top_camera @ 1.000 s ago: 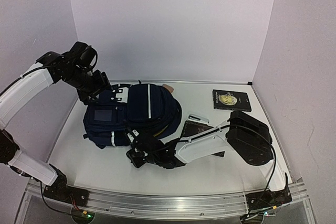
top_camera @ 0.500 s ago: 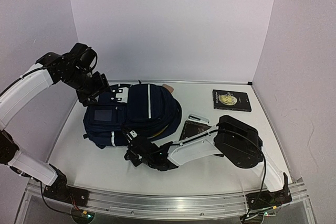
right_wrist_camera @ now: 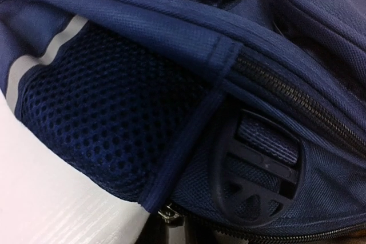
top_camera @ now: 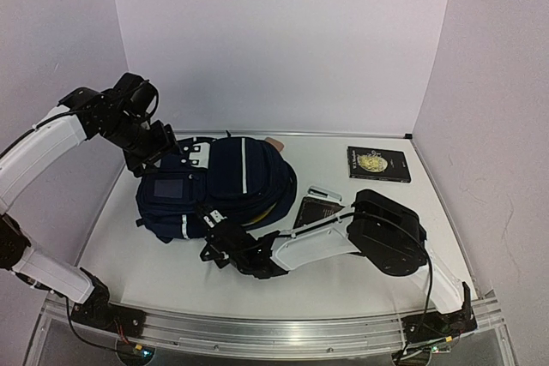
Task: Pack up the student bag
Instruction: Zip the student bag at the center of the board.
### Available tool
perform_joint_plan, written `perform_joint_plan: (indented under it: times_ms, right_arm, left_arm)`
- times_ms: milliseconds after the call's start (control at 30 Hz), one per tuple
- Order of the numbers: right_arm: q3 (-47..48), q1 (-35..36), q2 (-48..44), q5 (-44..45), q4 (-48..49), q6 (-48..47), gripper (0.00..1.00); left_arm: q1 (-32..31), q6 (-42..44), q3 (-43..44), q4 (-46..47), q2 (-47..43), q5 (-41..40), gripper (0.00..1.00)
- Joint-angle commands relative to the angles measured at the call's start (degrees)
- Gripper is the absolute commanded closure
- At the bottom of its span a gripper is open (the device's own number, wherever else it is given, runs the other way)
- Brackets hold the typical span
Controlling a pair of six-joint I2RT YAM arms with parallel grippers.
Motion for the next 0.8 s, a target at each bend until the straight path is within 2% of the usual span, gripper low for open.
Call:
perform_joint_plan:
  times_ms: [0, 133, 467, 767]
  right_arm:
    - [-0.5, 0.0, -4.3, 0.4, 1.7, -2.3, 1.00]
    - [-4.1, 0.0, -7.5, -1.8, 1.9, -3.0, 1.00]
    - [-8.7, 0.1, -11.2, -9.1, 2.0, -4.1, 1.00]
    - [-9.2, 0.0, -12.6, -15.7, 1.3, -3.1, 1.00]
  left_arm:
    - [0.3, 1.6, -0.6, 0.2, 0.4, 0.7, 0.27]
    - [0.3, 1.1, -4.0, -1.5, -0.2, 3.5, 0.27]
    - [0.3, -4.3, -24.8, 4.2, -8.4, 8.0, 0.23]
    - [-0.5, -3.7, -26.4, 14.2, -2.9, 9.7, 0.22]
